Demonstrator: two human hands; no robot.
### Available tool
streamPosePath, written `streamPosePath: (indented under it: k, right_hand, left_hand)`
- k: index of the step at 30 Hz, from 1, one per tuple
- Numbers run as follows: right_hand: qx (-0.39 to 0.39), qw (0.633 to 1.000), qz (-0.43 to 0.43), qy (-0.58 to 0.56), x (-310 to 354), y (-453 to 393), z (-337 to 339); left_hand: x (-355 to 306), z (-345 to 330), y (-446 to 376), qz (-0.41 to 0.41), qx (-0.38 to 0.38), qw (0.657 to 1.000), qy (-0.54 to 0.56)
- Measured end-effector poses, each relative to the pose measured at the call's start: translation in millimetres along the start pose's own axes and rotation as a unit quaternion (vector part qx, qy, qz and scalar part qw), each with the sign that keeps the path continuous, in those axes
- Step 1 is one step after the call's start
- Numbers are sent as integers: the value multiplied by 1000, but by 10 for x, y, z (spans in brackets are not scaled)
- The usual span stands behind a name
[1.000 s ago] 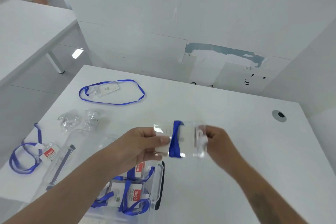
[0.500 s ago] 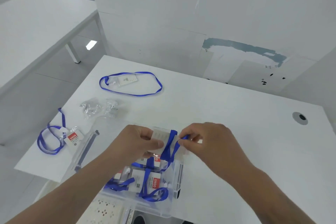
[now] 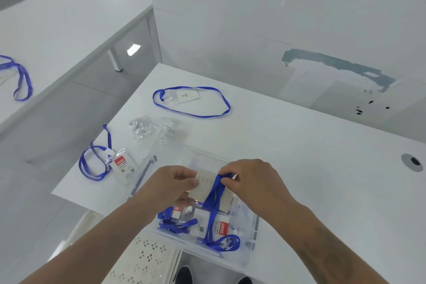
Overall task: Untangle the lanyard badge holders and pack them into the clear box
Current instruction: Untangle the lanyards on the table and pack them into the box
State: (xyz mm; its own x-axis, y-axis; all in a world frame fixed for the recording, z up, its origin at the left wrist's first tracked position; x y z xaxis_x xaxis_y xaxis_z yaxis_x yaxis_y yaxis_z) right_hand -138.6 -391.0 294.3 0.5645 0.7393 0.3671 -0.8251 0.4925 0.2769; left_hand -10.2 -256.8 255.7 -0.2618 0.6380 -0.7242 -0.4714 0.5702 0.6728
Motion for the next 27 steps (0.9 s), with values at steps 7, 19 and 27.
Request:
streamPosePath:
  k: [7,19,27]
  right_hand:
    - [13,991,-17,134,-14,-114,-323]
    - [-37,992,-61,106,38,66,-175]
    - [-128,988,-56,-60,-14,357,288]
  left_hand:
    - [196,-93,-254,-28,-70,994,-85]
    - [166,-174,-355,-116,-108,960,-231]
    - [-159,135,88,-219,-138,960,-109]
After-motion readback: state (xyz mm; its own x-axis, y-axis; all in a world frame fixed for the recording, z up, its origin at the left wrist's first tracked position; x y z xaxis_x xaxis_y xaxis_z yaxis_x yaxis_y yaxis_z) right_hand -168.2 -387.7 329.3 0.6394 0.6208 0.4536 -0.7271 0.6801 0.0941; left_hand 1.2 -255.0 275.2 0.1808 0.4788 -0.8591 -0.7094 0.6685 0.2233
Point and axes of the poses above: each hand's wrist, its own y-axis away from the middle knuckle, its own z-axis out of the back of the hand, x = y × z, the point moved 4 cm from there along -y, towards the middle knuckle, and after that the axes turned 2 degrees about y, right-handed, at the moved point
